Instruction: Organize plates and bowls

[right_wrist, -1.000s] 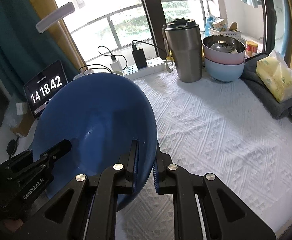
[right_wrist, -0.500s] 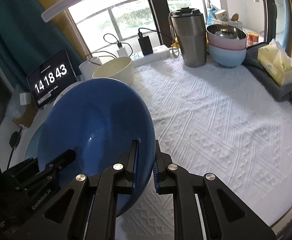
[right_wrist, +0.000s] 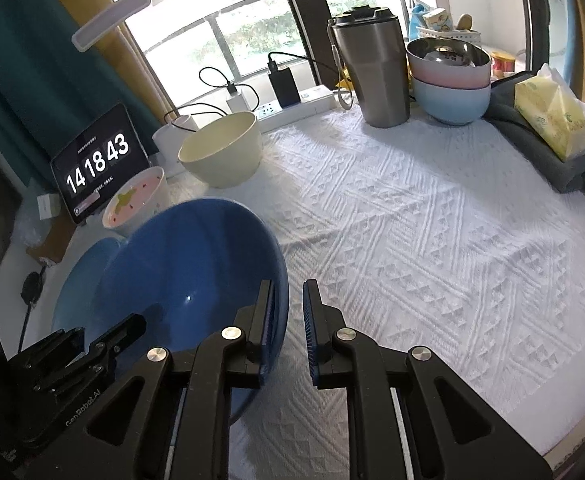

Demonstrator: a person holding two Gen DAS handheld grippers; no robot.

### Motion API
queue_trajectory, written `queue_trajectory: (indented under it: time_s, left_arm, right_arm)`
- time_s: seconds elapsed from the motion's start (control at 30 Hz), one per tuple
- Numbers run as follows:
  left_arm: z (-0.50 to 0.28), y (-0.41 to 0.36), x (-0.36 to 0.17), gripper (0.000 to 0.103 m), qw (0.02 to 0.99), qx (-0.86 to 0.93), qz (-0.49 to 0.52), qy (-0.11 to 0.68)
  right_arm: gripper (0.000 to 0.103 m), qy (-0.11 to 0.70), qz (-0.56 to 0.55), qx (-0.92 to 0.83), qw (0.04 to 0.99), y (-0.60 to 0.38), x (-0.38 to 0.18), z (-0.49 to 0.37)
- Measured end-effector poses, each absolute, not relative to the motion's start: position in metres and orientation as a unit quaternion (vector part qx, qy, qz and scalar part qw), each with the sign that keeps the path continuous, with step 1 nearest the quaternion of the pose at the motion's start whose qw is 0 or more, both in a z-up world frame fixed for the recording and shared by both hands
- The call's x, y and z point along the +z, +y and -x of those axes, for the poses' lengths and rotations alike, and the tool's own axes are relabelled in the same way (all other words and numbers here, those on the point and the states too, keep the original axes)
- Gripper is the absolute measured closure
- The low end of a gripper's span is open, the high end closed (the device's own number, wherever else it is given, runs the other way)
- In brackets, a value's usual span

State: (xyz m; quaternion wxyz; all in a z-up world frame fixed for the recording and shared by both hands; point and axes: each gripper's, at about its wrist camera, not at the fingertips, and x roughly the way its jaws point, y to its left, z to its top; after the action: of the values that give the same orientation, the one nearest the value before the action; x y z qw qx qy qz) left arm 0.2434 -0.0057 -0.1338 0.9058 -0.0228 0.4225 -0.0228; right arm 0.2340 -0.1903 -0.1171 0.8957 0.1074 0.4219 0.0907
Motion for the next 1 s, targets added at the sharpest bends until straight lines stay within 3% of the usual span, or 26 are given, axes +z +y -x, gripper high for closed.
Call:
queue_trajectory:
  time_s: [0.07,0.1,1.0]
  left_arm:
    - [-0.244,-0.003,-0.131,0.058,0.906,-0.017,0.024,0.421]
    - [-0.244,-0.001,-0.13,0.057,0.907,-0.015,0.028,0.419]
    - [-0.256,0.073,-0.062,0.056,0.934,0.037,0.04,0.352]
  right_arm:
    - [0.086,0.421,-0.112,0.089,0.896,-0.193,-0.117,-0.238]
    - [0.085,0.423,-0.117,0.088,0.894,-0.194,-0.117,-0.242]
    - [0.079,0.364,-0.112,0.097,0.92,-0.173,-0.06,-0.273]
